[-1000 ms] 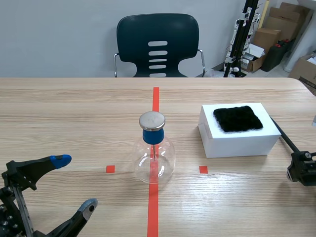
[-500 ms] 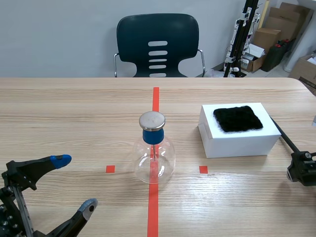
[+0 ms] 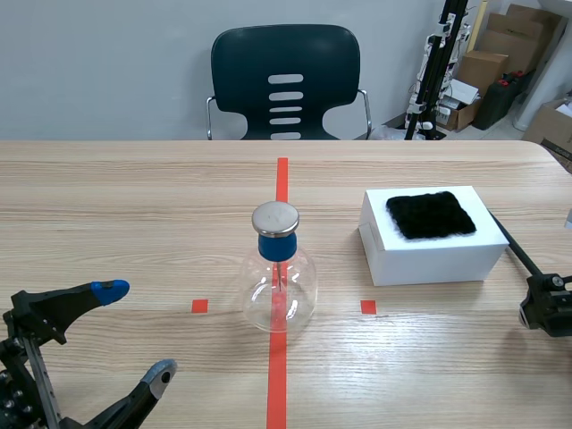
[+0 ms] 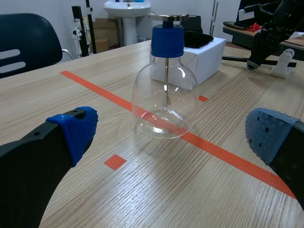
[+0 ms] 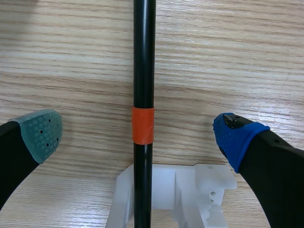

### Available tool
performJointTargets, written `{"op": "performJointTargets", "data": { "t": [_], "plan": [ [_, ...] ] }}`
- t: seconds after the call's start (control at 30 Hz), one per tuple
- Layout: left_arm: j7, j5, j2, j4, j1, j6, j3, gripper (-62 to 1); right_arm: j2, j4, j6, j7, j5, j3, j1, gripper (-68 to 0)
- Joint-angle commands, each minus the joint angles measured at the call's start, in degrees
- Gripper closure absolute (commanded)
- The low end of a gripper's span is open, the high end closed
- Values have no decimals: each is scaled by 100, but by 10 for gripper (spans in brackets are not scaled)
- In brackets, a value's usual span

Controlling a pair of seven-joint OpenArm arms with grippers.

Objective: Do the electroscope experiment. put the rod down on the box

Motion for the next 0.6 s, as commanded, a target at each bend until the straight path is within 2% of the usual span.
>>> {"op": "performJointTargets", "data": {
  "t": [0.0,0.57],
  "plan": [
    [-81,-33,-20,107,-31,-9,-33,-623,170,79,4,28,2,37,52,-679],
    [-81,-33,-20,107,-31,-9,-33,-623,170,79,4,70,2,37,52,-679]
  ]
}}
